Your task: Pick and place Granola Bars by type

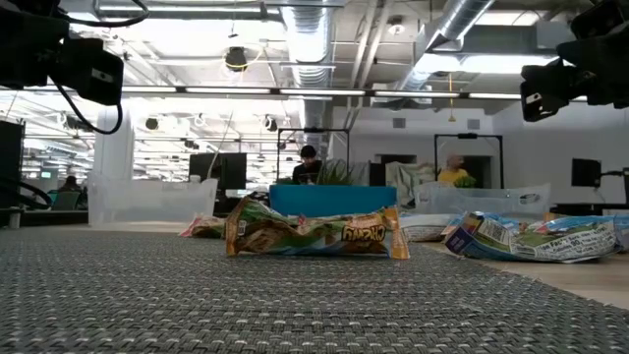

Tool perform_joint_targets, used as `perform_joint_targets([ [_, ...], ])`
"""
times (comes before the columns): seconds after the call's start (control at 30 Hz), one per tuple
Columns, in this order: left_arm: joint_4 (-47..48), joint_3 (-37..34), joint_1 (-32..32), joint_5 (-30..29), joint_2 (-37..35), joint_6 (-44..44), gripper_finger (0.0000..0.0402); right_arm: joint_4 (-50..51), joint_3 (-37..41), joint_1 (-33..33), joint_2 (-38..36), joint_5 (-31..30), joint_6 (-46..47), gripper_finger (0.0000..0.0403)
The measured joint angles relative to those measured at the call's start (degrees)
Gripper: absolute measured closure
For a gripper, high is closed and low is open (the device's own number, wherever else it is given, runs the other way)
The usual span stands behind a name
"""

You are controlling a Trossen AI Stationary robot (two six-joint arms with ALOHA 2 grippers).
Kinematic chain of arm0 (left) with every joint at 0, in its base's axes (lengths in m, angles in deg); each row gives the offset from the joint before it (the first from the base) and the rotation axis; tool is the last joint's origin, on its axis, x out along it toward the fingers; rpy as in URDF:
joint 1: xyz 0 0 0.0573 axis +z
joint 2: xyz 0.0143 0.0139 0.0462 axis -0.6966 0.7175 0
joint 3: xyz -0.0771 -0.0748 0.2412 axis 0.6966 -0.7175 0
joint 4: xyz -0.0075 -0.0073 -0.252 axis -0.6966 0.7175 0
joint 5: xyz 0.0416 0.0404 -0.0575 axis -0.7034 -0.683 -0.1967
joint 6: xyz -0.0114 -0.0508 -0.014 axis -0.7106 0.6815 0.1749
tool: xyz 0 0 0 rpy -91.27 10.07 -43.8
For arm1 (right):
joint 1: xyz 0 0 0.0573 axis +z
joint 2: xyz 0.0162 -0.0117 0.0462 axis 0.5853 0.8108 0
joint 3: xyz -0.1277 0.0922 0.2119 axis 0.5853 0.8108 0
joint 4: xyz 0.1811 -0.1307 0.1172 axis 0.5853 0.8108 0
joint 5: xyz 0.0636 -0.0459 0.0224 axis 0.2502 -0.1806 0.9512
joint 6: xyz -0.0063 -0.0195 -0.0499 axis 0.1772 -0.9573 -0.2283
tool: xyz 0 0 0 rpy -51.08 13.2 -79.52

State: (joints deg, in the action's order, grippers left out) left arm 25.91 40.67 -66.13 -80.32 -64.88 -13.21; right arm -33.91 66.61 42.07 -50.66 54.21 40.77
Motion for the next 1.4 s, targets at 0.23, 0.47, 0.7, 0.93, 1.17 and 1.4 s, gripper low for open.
perform_joint_targets([
  [0.23, 0.0, 0.0, 0.0, 0.0, 0.0, 0.0, 0.0274, 0.0, 0.0, 0.0, 0.0, 0.0, 0.0, 0.0225],
  [0.47, 0.0, 0.0, 0.0, 0.0, 0.0, 0.6, 0.0274, 0.0, 0.0, 0.0, 0.0, 0.0, 0.0, 0.0227],
  [0.7, -0.7, 0.0, 0.0, 0.4, 0.0, 30.1, 0.0274, 0.0, 0.0, 0.0, 0.0, 0.0, 0.0, 0.0225],
  [0.93, -1.5, 0.0, 0.0, -8.2, 0.0, 58.7, 0.0274, 0.0, 0.0, 0.0, 0.0, 0.0, 0.0, 0.0226],
  [1.17, -6.2, 0.2, 0.9, -17.4, 0.2, 59.6, 0.0274, 0.0, 0.0, 0.0, 0.0, 0.0, 0.0, 0.0227],
  [1.4, -4.0, 8.7, 2.0, -16.2, 11.7, 54.3, 0.0274, 0.0, 0.0, 0.0, 0.0, 0.0, 0.0, 0.0225],
])
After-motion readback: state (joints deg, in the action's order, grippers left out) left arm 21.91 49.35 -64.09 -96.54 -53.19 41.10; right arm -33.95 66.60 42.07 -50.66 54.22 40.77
